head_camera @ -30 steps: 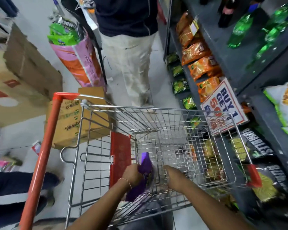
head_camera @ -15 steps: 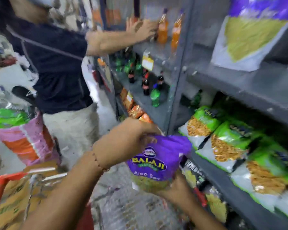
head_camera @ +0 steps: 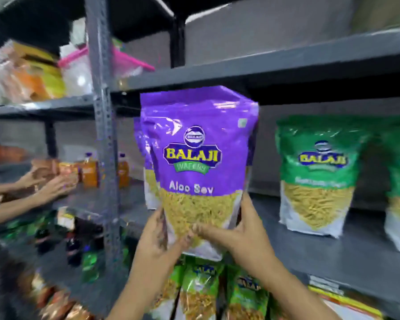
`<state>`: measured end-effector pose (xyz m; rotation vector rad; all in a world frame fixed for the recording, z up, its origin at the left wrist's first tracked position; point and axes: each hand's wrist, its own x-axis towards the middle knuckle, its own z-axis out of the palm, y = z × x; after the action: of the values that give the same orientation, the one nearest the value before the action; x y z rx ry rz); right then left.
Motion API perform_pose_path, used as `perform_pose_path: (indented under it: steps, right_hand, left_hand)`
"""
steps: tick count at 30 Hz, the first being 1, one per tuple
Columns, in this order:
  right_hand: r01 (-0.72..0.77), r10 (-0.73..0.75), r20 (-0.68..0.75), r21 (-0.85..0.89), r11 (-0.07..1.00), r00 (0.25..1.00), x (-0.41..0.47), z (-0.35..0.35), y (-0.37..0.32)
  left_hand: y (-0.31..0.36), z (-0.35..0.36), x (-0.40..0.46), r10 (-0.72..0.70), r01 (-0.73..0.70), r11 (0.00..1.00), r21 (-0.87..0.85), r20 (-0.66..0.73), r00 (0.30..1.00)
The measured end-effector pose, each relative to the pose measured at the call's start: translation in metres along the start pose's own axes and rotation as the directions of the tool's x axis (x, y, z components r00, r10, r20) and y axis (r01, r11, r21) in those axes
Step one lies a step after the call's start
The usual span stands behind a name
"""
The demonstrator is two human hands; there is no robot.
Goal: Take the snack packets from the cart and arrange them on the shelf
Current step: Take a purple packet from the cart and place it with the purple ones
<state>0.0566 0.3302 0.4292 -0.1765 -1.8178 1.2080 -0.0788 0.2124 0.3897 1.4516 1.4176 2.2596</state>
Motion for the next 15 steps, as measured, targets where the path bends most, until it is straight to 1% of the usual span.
perform_pose_path:
  steps: [3,7,10,12,15]
  right_hand:
    - [-0.062,0.059,-0.051,-0.074,0.995,0.997,0.037,-0.018,0.019]
    - [-0.223,0.226,0.013,-0.127,0.967,0.974,0.071,-0.026,0.052]
    - [-0.247,0.249,-0.021,-0.206,0.947,0.968,0.092,-0.026,0.073]
    - [-0.264,0.261,-0.043,-0.223,0.939,0.964,0.102,-0.023,0.085]
    - [-0.279,0.271,-0.066,-0.242,0.929,0.96,0.109,-0.02,0.084]
  left_hand:
    - [-0.025,0.016,0.049,-0.064,0.062,0.998,0.023,0.089,0.994]
    - [-0.066,0.019,0.094,-0.132,0.116,0.985,0.129,0.124,0.983]
    - [-0.082,0.023,0.116,-0.171,0.143,0.975,0.172,0.16,0.972]
    - [-0.091,0.023,0.124,-0.207,0.178,0.968,0.179,0.16,0.965]
    - [-0.101,0.02,0.133,-0.217,0.183,0.96,0.211,0.155,0.964]
